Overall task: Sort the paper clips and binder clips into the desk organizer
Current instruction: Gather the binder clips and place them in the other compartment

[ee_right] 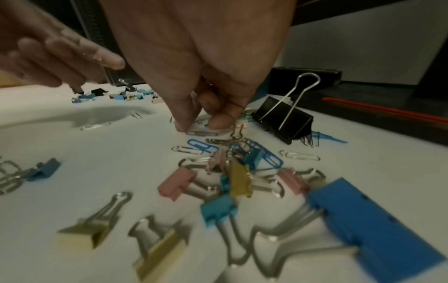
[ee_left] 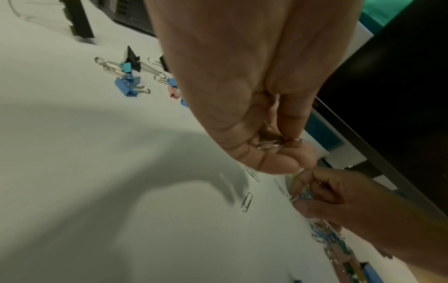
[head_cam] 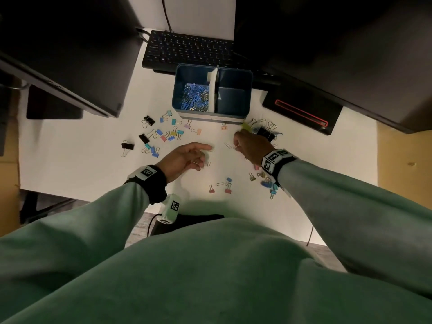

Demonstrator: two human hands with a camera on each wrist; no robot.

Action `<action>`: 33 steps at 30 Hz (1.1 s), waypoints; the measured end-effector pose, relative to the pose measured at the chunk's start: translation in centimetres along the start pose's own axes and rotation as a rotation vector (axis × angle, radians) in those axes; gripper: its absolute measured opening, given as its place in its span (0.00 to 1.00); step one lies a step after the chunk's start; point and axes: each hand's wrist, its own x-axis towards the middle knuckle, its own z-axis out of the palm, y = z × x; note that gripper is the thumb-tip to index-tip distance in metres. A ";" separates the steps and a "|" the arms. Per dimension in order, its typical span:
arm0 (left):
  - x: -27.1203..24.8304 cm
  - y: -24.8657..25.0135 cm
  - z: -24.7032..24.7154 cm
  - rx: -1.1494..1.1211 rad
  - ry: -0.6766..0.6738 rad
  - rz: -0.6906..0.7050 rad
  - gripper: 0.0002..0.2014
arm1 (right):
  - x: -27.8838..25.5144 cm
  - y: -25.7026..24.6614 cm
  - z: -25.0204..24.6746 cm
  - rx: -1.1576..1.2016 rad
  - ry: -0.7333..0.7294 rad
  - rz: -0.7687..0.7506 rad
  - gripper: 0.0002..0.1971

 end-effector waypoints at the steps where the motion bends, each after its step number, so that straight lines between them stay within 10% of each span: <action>1: 0.2 0.1 0.1 -0.074 -0.002 -0.016 0.14 | 0.2 0.1 0.1 -0.034 -0.009 -0.005 0.07; 4: 0.7 0.4 0.7 -0.126 0.066 -0.046 0.10 | 0.0 0.4 0.4 -0.015 -0.060 0.046 0.11; 11: 2.9 -3.2 2.0 1.114 0.220 0.148 0.15 | -1.7 -0.3 0.5 0.589 0.109 0.276 0.09; 19: 3.4 -4.1 1.9 1.149 0.122 0.287 0.03 | -1.8 -1.0 0.3 1.427 0.179 0.378 0.09; 26: 2.5 -2.4 -0.7 0.555 0.027 0.211 0.05 | 0.4 -2.4 2.3 0.358 0.212 0.262 0.14; 33: 2.6 -0.8 -0.2 0.000 0.091 0.028 0.15 | 1.4 -3.0 3.0 0.136 0.084 0.207 0.12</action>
